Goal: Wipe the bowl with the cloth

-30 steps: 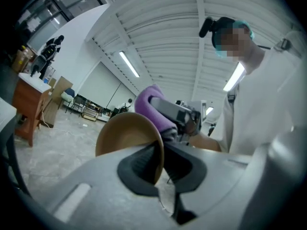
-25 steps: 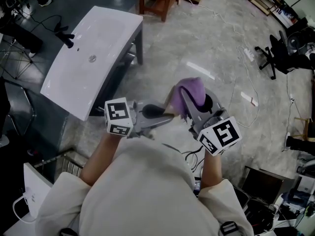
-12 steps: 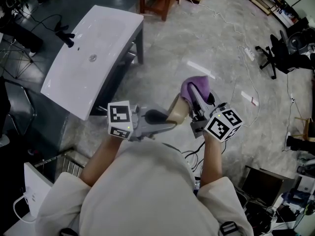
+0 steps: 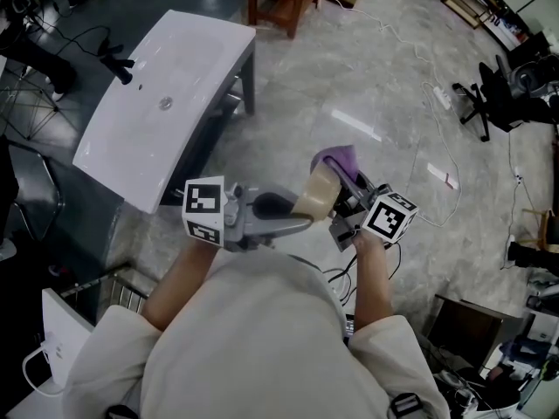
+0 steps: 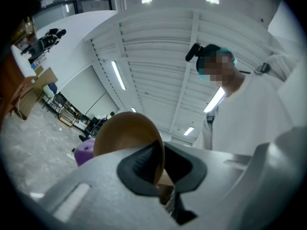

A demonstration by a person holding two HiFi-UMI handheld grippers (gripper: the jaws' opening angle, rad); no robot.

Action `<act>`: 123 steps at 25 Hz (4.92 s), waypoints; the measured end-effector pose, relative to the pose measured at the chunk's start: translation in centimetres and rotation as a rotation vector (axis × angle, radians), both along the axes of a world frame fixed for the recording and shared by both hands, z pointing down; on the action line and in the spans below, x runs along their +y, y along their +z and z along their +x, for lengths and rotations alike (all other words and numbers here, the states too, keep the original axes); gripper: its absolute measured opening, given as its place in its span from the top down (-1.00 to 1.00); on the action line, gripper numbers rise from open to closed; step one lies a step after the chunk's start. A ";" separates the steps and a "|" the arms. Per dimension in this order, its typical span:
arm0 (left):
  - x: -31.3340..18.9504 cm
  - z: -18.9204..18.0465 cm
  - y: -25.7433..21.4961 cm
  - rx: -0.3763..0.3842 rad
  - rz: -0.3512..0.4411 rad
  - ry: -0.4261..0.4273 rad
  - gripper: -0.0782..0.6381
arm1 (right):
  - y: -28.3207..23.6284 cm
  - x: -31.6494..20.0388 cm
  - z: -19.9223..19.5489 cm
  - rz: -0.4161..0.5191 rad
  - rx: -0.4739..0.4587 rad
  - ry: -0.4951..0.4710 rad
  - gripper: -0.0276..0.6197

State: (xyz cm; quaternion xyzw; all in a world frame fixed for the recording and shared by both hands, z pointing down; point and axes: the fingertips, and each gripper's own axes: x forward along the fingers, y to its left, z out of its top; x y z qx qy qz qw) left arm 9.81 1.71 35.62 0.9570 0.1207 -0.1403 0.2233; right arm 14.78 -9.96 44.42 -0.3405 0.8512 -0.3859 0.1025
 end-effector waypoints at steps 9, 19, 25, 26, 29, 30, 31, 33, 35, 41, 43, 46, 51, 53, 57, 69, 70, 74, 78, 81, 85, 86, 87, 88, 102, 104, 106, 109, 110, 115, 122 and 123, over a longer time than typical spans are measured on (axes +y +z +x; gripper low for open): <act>-3.6 -0.4 0.3 -0.063 0.014 -0.188 0.76 | 1.4 5.0 -5.6 -0.051 -0.065 -0.143 0.77; -5.8 -1.1 3.3 -0.220 0.039 -0.348 0.76 | -1.8 6.8 -4.0 -0.140 -0.282 0.070 0.76; -5.2 -0.8 4.2 -0.269 0.071 -0.329 0.76 | -3.8 6.2 -2.2 -0.003 0.027 0.210 0.76; -5.2 -0.8 4.1 -0.266 0.070 -0.325 0.76 | -4.4 6.0 -2.0 0.027 0.063 0.224 0.76; -4.9 -0.9 4.0 -0.268 0.078 -0.313 0.76 | -5.7 5.1 -1.4 0.089 0.140 0.258 0.76; -4.6 -0.8 4.0 -0.271 0.083 -0.305 0.76 | -6.1 4.8 -1.3 0.104 0.160 0.266 0.76; -4.3 -0.7 3.8 -0.270 0.088 -0.294 0.76 | -6.5 4.5 -1.2 0.118 0.175 0.274 0.76; -3.6 -0.6 3.5 -0.255 0.081 -0.271 0.76 | -7.3 3.7 -1.1 0.146 0.196 0.294 0.76; -3.3 -0.8 2.9 -0.228 0.060 -0.262 0.76 | -8.0 2.8 -1.1 0.168 0.209 0.307 0.76; -3.7 -1.6 1.7 -0.184 0.048 -0.267 0.76 | -7.7 0.4 -1.2 0.150 0.171 0.307 0.76; -4.0 -2.0 1.6 -0.179 0.043 -0.270 0.76 | -6.9 -0.2 -1.3 0.120 0.172 0.300 0.76; -4.1 -2.2 1.3 -0.166 0.035 -0.275 0.76 | -5.6 -0.4 -1.6 0.097 0.212 0.281 0.76; -4.3 -2.2 0.6 -0.141 0.040 -0.298 0.76 | -3.7 0.6 -2.7 0.069 0.218 0.229 0.77; -4.5 -2.2 0.5 -0.147 0.051 -0.311 0.76 | -3.6 1.2 -2.9 0.064 0.192 0.214 0.77; -4.8 -2.0 0.9 -0.201 0.100 -0.351 0.76 | -4.0 2.8 -3.5 0.077 0.140 0.180 0.77; -4.1 -0.8 3.0 -0.333 0.229 -0.338 0.76 | -10.6 2.7 -1.0 0.124 -0.229 0.237 0.77; -3.8 -0.7 3.0 -0.327 0.224 -0.329 0.76 | -10.9 2.3 -0.7 0.131 -0.238 0.251 0.77; -2.4 -0.3 2.2 -0.282 0.205 -0.296 0.76 | -10.8 0.9 0.4 0.139 -0.212 0.313 0.77; -1.7 -0.1 1.3 -0.249 0.207 -0.285 0.76 | -9.6 0.1 1.0 0.111 -0.208 0.357 0.77; -2.0 -0.2 0.6 -0.217 0.192 -0.309 0.76 | -8.4 -0.1 0.8 0.076 -0.224 0.362 0.77; -3.5 -0.8 0.3 -0.192 0.165 -0.365 0.76 | -6.7 0.0 -0.3 0.021 -0.247 0.355 0.78; -3.8 -0.9 0.3 -0.190 0.157 -0.381 0.76 | -6.5 0.2 -0.5 0.014 -0.254 0.349 0.78; -4.2 -1.0 0.3 -0.189 0.149 -0.396 0.76 | -6.4 0.4 -0.7 0.010 -0.259 0.344 0.78; -4.5 -1.1 0.4 -0.188 0.143 -0.411 0.76 | -6.3 0.6 -0.9 0.007 -0.262 0.338 0.77; -4.8 0.3 3.2 -0.305 0.136 -0.339 0.76 | -11.6 2.0 -0.9 0.137 -0.290 0.290 0.77; -4.0 0.2 3.3 -0.296 0.124 -0.325 0.76 | -12.2 1.6 -0.7 0.153 -0.270 0.295 0.77; -3.6 0.0 2.9 -0.274 0.109 -0.324 0.76 | -12.5 1.2 -0.3 0.165 -0.267 0.293 0.77; -3.0 -0.4 1.9 -0.223 0.090 -0.306 0.76 | -11.6 0.3 0.4 0.145 -0.283 0.293 0.78; -2.8 -0.4 1.5 -0.209 0.091 -0.298 0.76 | -11.1 -0.1 0.5 0.129 -0.289 0.296 0.78; -2.2 -0.7 0.5 -0.180 0.092 -0.288 0.76 | -8.8 -1.0 0.5 0.068 -0.314 0.335 0.78; -0.8 -0.6 0.7 -0.198 0.128 -0.254 0.76 | -6.2 -1.9 1.5 -0.007 -0.327 0.367 0.78; -0.8 -0.7 0.7 -0.200 0.129 -0.257 0.76 | -6.1 -2.1 1.6 -0.009 -0.323 0.369 0.78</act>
